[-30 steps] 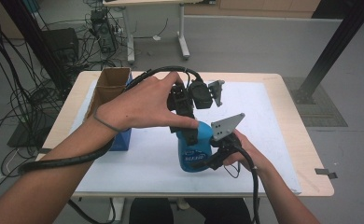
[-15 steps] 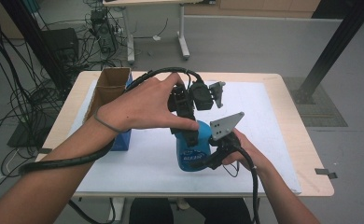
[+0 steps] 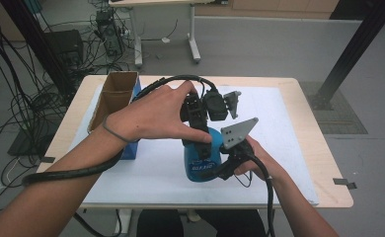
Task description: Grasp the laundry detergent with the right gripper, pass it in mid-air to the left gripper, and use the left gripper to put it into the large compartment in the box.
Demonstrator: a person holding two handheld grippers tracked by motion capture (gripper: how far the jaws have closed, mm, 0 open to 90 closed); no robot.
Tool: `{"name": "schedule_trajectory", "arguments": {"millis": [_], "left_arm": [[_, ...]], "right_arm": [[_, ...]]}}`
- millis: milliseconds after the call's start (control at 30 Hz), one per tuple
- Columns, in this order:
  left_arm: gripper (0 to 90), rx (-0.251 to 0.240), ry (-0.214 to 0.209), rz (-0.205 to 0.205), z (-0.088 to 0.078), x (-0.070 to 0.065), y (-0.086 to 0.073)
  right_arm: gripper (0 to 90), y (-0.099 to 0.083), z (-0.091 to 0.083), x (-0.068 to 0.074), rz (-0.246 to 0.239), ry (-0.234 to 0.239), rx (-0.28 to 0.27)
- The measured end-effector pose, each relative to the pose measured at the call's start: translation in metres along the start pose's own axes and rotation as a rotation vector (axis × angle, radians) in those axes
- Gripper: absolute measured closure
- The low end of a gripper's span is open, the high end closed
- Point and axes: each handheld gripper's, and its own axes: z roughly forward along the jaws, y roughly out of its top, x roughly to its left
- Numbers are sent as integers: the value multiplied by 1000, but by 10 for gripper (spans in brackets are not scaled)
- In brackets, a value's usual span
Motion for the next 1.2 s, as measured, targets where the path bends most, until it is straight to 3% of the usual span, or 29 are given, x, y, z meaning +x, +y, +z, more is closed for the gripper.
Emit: {"name": "schedule_trajectory", "arguments": {"millis": [767, 1200], "left_arm": [[123, 13, -6, 12, 0, -2, 3], [263, 24, -6, 15, 1, -2, 4]], "right_arm": [[407, 2, -1, 1, -9, 1, -2], [407, 1, -1, 0, 0, -4, -5]]}}
